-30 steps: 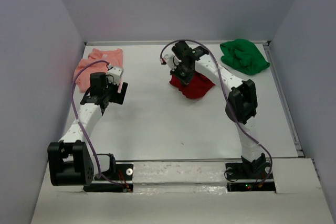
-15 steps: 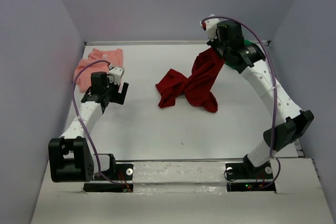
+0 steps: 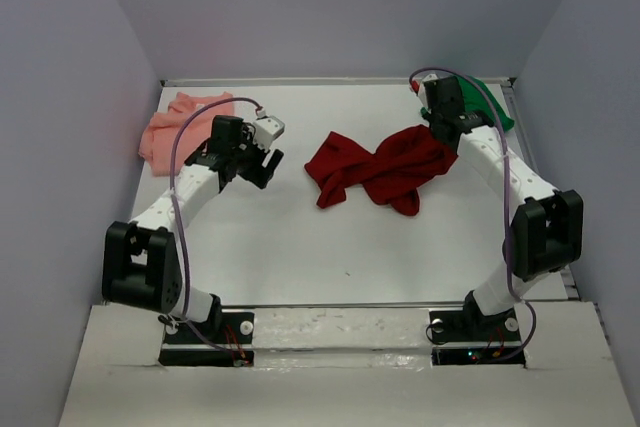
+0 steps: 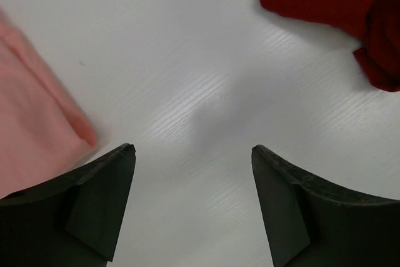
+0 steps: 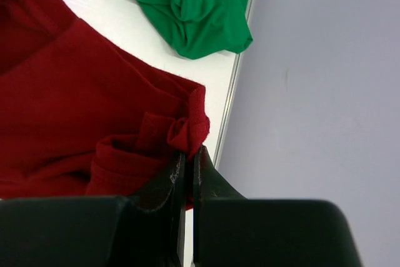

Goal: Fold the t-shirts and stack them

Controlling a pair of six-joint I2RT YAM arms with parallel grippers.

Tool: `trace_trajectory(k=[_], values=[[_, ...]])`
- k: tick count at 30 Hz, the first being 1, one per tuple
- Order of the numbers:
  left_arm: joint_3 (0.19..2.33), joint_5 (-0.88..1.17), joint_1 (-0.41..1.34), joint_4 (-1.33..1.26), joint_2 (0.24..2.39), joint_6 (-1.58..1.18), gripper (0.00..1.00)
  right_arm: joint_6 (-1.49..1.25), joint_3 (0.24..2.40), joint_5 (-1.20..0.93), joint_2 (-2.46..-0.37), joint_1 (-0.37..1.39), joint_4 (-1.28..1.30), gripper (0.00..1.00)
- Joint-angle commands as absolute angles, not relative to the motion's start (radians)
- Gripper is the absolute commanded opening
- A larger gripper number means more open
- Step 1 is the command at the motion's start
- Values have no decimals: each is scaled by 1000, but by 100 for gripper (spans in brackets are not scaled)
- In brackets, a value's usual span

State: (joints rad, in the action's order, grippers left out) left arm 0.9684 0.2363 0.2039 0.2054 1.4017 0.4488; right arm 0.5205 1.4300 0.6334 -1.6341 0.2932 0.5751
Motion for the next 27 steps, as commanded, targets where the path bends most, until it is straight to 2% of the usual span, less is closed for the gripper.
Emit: trace_trajectory(k=[1, 5, 8, 16, 22, 27], values=[[1080, 370, 248, 262, 1472, 495, 85, 528, 1417, 675, -1608, 284, 471, 0], [1155, 399, 284, 267, 1560, 499, 85, 523, 1413, 664, -1620, 264, 471, 0], [1183, 446, 314, 270, 1623, 497, 78, 519, 1414, 660, -1637, 255, 471, 0], [1224, 616, 431, 291, 1759, 477, 67, 514, 1419, 661, -1680, 255, 476, 0], [1253, 638, 551, 316, 1792, 474, 63, 505, 1417, 658, -1704, 255, 483, 0], [1261, 657, 575, 324, 1801, 465, 64, 494, 1404, 643, -1712, 255, 485, 0]])
